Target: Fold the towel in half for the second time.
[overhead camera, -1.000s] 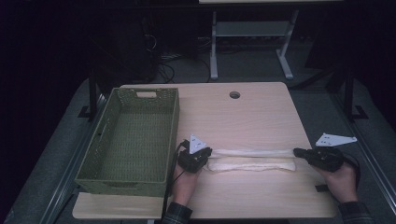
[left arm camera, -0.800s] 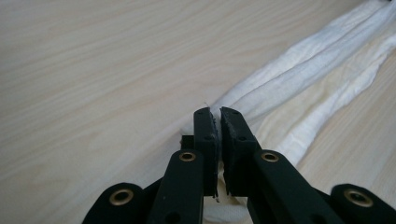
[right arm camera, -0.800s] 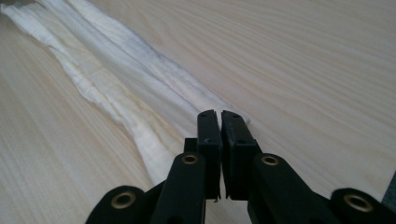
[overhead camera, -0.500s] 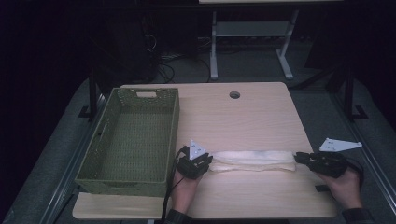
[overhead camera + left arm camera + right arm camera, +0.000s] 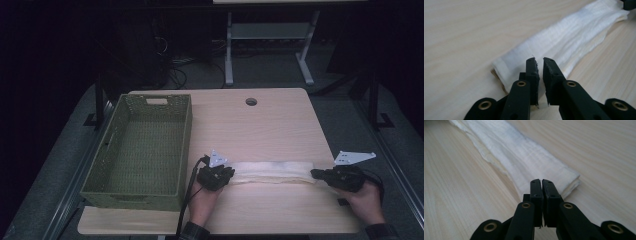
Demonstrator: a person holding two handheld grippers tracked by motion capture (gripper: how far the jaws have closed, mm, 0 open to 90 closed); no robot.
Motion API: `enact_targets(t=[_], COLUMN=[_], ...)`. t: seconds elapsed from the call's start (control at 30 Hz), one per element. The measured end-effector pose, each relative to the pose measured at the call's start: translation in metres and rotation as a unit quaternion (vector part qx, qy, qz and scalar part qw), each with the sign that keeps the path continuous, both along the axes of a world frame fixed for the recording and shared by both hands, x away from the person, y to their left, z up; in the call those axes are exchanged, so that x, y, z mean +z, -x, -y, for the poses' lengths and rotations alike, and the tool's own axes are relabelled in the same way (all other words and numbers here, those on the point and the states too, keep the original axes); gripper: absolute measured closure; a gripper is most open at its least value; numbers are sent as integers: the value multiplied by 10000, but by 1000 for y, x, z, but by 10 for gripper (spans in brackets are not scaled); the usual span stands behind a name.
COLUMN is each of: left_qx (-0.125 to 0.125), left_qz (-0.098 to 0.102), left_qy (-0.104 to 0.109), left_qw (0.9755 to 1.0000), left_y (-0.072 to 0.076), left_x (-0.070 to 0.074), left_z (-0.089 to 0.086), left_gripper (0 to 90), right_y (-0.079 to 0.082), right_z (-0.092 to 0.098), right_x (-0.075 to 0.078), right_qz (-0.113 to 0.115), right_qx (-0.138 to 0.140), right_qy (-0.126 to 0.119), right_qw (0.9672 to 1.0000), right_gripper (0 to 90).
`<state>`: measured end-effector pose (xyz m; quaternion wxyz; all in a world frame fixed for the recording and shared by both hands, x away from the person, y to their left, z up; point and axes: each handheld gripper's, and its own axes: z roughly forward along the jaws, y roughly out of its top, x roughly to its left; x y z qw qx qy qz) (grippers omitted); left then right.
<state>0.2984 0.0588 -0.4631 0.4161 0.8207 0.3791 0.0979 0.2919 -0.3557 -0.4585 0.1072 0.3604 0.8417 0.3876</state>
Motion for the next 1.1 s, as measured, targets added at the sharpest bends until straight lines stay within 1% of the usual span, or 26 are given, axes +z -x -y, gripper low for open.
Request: enact_targets(t=[0.03, 0.07, 0.1, 0.13, 0.17, 0.2, 0.23, 0.27, 0.3, 0.33, 0.37, 0.4, 0.43, 0.47, 0.53, 0.57, 0.63, 0.7, 0.77, 0.8, 0.83, 0.87, 0.93, 1.03, 1.07, 1.1], left_qx=[-15, -46, -74, -68, -104, -106, -100, -107, -110, -163, -139, -99, -87, -61, -13, -28, -43, -105, -143, -176, -190, -240, -308, -395, -413, -438], left_qz=[-45, -106, -125, -125, -105, -100, -89, -69, -1, 108, 212, 300, 303, 269, 132, 65, 59, 83, 91, 67, 11, 23, 22, 25, 24, 28], left_qy=[-39, -75, -96, -126, -213, -238, -250, -294, -398, -556, -718, -802, -808, -761, -581, -497, -450, -460, -451, -415, -360, -369, -326, -330, -301, -316], left_qw=[10000, 9999, 9998, 9998, 9997, 9996, 9996, 9995, 9991, 9983, 9971, 9963, 9962, 9967, 9982, 9987, 9990, 9989, 9988, 9990, 9992, 9990, 9990, 9987, 9987, 9985], left_y=[1, 2, 3, 4, 5, 5, 5, 5, 5, 5, 6, 7, 7, 7, 6, 5, 6, 8, 8, 7, 7, 6, 5, 3, 2, 2], left_x=[-2, -4, -6, -7, -7, -8, -8, -8, -7, -6, -5, -5, -5, -5, -6, -6, -5, -4, -2, 0, 0, 1, 4, 7, 8, 9], left_z=[0, -1, -2, -3, -4, -5, -6, -6, -5, -4, -2, 0, 0, -1, -4, -6, -6, -5, -4, -4, -4, -4, -2, -1, 0, 0], left_gripper=[831, 841, 850, 865, 885, 894, 895, 896, 897, 897, 897, 898, 898, 897, 896, 896, 883, 823, 773, 719, 678, 643, 568, 500, 490, 476], right_y=[0, 0, 0, 0, 1, 2, 3, 3, 4, 4, 3, 3, 2, 1, -1, 0, -1, -1, 0, 1, 2, 3, 5, 2, 1, -1], right_z=[-1, -1, -2, -3, -4, -4, -4, -3, -4, -5, -6, -7, -7, -6, -5, -4, -4, -4, -4, -5, -5, -6, -10, -19, -22, -25], right_x=[-1, -3, -5, -7, -9, -9, -9, -9, -8, -8, -7, -7, -7, -7, -8, -8, -8, -8, -7, -5, -3, 0, 5, 2, -1, -3], right_qz=[-62, -121, -217, -260, -324, -323, -387, -375, -384, -359, -295, -287, -260, -281, -306, -320, -350, -337, -251, -213, -138, -59, -17, -114, -175, -223], right_qx=[-17, 12, 49, 92, 95, 125, 79, 87, 65, 60, 48, 20, 16, 19, 17, 5, -8, -2, 3, -63, -75, -75, -39, 43, 58, 54], right_qy=[15, 48, 60, 140, 177, 164, 167, 190, 219, 284, 392, 457, 453, 429, 345, 335, 295, 289, 293, 277, 219, 138, 15, 171, 268, 371], right_qw=[10000, 9999, 9997, 9995, 9993, 9993, 9991, 9991, 9990, 9989, 9988, 9985, 9986, 9987, 9989, 9989, 9990, 9990, 9993, 9994, 9996, 9999, 10000, 9998, 9995, 9990], right_gripper=[881, 884, 896, 898, 899, 900, 900, 900, 900, 900, 900, 900, 900, 900, 900, 900, 900, 900, 899, 898, 898, 898, 897, 898, 898, 899])
